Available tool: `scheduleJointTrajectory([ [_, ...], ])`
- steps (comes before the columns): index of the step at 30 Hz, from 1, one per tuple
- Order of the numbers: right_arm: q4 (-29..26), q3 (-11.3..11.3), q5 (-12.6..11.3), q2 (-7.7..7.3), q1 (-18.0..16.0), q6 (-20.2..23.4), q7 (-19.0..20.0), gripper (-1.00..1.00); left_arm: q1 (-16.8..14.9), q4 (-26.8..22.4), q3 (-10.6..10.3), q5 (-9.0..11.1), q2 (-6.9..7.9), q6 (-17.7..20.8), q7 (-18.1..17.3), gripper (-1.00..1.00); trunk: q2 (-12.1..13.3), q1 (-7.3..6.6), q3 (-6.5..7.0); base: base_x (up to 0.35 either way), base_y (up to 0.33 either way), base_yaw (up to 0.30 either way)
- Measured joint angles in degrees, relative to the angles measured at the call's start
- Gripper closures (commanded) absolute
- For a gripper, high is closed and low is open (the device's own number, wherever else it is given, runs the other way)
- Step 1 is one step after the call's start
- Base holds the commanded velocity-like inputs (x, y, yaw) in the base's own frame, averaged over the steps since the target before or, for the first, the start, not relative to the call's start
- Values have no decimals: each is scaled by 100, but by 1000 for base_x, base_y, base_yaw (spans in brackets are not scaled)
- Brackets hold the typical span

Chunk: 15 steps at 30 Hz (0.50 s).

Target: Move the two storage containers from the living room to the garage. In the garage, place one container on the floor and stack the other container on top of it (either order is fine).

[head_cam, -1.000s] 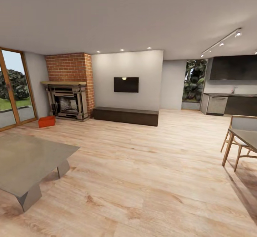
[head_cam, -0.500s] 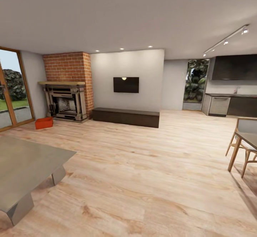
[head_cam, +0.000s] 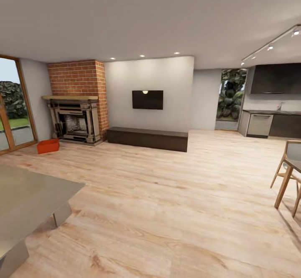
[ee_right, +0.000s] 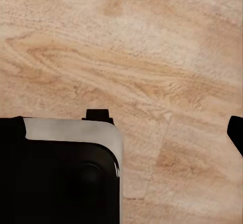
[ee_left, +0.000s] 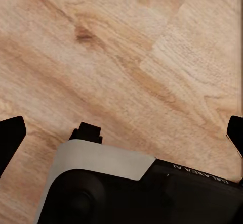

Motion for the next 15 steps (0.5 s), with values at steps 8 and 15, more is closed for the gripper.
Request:
scheduleJointTrajectory([
  [8, 0, 0, 3, 0, 0, -1, 0, -100, 0, 1, 0, 0, 0, 0, 0, -100, 0, 0, 0, 322, -2, 0],
  [15, 0, 3, 6, 0, 0, 0, -1, -100, 0, -1, 0, -1, 0, 0, 0, -100, 0, 0, 0, 322, -66, 0],
])
